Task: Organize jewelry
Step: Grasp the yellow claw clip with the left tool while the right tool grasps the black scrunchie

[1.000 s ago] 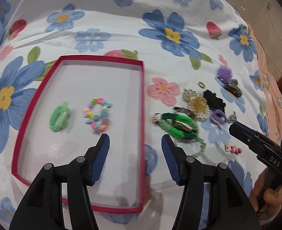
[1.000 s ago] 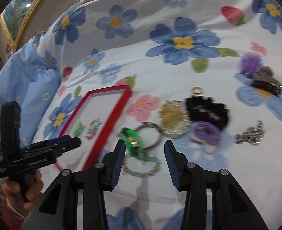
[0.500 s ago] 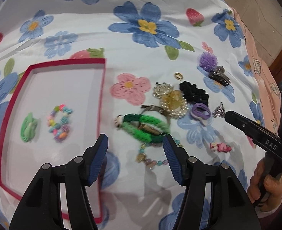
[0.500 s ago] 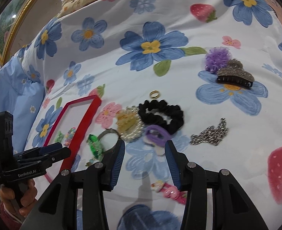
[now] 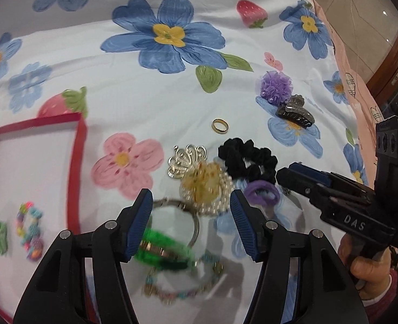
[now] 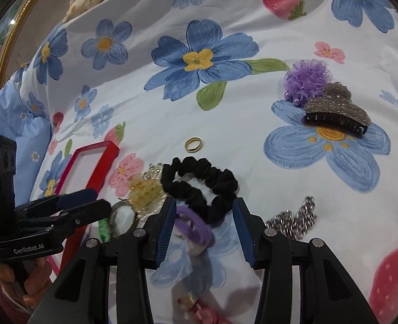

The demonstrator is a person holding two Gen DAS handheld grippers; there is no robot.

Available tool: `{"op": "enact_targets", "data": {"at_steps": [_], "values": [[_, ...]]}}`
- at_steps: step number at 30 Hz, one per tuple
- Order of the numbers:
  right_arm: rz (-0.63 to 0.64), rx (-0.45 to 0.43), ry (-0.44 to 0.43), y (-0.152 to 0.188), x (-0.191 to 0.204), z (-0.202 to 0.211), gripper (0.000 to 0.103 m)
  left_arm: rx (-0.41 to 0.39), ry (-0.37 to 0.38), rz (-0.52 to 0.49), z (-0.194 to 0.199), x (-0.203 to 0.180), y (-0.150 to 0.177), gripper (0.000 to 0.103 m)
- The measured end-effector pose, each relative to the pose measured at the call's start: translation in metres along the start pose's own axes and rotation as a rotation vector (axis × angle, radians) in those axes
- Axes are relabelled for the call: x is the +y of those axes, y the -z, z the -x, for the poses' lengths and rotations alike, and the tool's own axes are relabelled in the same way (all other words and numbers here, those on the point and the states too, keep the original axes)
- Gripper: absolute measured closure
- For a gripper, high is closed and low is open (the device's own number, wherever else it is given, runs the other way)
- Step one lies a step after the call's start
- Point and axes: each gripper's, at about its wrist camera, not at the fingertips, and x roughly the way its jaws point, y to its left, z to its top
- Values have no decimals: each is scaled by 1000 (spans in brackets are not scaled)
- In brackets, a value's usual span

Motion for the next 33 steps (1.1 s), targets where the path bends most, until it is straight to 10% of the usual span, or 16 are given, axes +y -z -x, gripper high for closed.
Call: {"op": "enact_targets", "data": {"at_steps": [11, 16, 33], "values": [[-16, 22, -7, -6, -7, -23, 73, 24, 59, -9, -32, -5, -17, 92], [-20, 13, -1, -3, -9, -22, 97, -5, 56, -28, -27, -9, -12, 93], [1, -122, -76, -10, 34, 28, 99, -142, 55, 74, 49, 35, 7, 99]]}}
